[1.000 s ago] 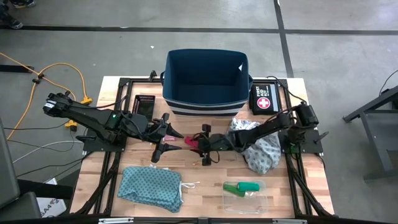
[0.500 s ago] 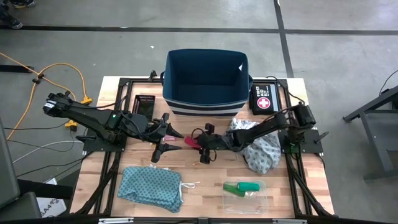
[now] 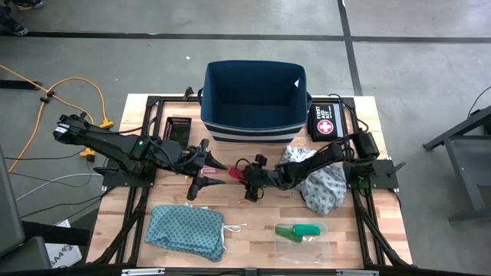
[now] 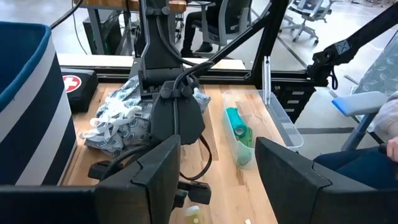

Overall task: Pick & Place Medicine items
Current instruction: Put the orange bandage into the transparent bin

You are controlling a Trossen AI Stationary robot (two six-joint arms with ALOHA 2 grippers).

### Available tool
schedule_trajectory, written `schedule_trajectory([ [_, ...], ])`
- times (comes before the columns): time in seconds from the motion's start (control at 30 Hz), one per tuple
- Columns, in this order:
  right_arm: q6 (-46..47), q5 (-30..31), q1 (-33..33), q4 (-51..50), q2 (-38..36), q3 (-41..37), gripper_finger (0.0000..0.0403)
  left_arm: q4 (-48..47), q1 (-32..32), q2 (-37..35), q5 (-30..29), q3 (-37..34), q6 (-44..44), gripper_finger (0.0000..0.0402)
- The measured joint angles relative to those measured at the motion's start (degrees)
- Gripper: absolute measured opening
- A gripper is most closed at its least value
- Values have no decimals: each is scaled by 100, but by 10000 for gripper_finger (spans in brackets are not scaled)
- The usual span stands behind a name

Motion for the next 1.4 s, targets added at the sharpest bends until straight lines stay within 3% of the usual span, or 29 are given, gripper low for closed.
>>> schedule_trajectory([
  [0.63, 239, 105, -35, -381, 0, -1, 186, 48, 2, 0, 0, 0, 0, 199],
  [1.03, 93, 116, -35, -345, -4, -2, 125, 46, 2, 0, 0, 0, 1, 199],
  [1.17, -136, 95, -35, -391, -225, -17, 126, 50, 1, 0, 0, 0, 0, 199],
  [1.4, -326, -142, 3, -1204, -1282, -20, 122, 87, 0, 0, 0, 0, 2, 199],
])
